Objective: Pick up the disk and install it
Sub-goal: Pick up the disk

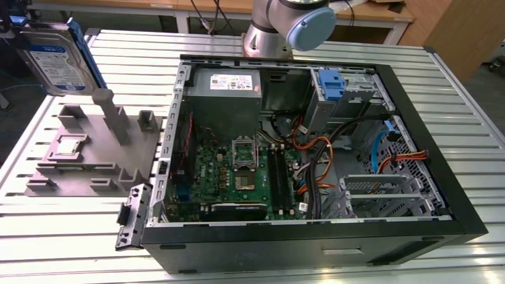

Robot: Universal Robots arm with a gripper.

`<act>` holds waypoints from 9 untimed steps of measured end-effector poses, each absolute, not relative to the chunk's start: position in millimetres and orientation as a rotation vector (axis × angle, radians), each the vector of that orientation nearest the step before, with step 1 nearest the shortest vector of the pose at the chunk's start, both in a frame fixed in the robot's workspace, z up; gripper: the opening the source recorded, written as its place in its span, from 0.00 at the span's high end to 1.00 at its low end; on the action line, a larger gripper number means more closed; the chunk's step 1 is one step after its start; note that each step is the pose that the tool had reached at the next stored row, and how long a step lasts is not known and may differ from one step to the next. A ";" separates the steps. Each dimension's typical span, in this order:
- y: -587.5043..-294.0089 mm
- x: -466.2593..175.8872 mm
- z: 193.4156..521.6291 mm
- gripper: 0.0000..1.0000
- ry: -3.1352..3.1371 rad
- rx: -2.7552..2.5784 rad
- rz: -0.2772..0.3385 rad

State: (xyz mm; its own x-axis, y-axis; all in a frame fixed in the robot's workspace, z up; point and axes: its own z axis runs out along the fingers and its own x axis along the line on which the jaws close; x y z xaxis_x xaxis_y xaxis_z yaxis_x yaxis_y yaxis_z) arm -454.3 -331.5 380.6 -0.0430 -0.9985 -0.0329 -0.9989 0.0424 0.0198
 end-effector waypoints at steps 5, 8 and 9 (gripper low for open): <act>-331.5 -454.4 382.6 0.63 2.261 -2.166 0.058; -331.5 -454.3 383.6 0.63 2.261 -2.166 0.058; -331.5 -454.4 384.0 0.63 2.261 -2.166 0.058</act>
